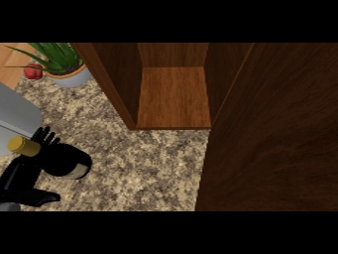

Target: Pick up the wine, place it into the cabinet and close the cabinet

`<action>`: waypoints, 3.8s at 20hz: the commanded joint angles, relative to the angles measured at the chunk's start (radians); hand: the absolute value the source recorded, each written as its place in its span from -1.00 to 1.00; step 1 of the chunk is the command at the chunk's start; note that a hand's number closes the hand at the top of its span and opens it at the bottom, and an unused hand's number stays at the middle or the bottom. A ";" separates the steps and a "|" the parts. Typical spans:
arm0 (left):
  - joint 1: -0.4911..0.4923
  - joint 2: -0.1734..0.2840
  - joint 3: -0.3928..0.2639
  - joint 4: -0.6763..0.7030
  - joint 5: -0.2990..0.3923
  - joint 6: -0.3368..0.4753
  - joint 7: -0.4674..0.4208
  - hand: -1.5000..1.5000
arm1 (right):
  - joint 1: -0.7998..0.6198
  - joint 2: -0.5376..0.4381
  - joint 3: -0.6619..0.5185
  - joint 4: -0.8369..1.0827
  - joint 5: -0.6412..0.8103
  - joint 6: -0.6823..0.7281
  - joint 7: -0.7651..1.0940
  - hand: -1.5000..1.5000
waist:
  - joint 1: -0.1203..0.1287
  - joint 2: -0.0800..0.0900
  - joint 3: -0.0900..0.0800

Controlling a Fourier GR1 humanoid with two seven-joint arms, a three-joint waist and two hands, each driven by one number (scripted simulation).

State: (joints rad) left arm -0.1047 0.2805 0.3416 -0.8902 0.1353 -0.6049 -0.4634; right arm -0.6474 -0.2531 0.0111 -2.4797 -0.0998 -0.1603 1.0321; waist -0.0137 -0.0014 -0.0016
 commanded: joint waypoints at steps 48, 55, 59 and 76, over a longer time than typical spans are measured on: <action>-0.073 -0.280 -0.419 -0.268 -0.039 0.577 -0.208 1.00 | 0.109 0.000 0.011 -0.115 -0.055 -0.015 0.045 -1.00 | 0.012 -0.007 0.002; -0.056 -0.280 -0.615 -0.585 0.076 0.709 0.077 1.00 | 0.003 -0.031 -0.092 -0.005 -0.122 -0.007 0.041 -1.00 | 0.017 -0.007 0.002; -0.189 -0.280 -0.648 -0.649 0.099 0.866 0.228 1.00 | 0.073 -0.011 -0.063 -0.040 -0.103 0.007 0.008 -1.00 | 0.009 -0.003 0.002; -0.498 -0.280 -0.649 -0.510 0.074 1.127 0.410 1.00 | 0.108 -0.014 -0.107 -0.092 -0.151 0.031 0.008 -1.00 | 0.001 0.000 0.002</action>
State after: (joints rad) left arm -0.6021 0.0003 -0.2894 -1.4381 0.2124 0.4919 -0.0254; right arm -0.5764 -0.2573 -0.0419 -2.4569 -0.1467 -0.1405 1.0035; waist -0.0128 -0.0016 0.0002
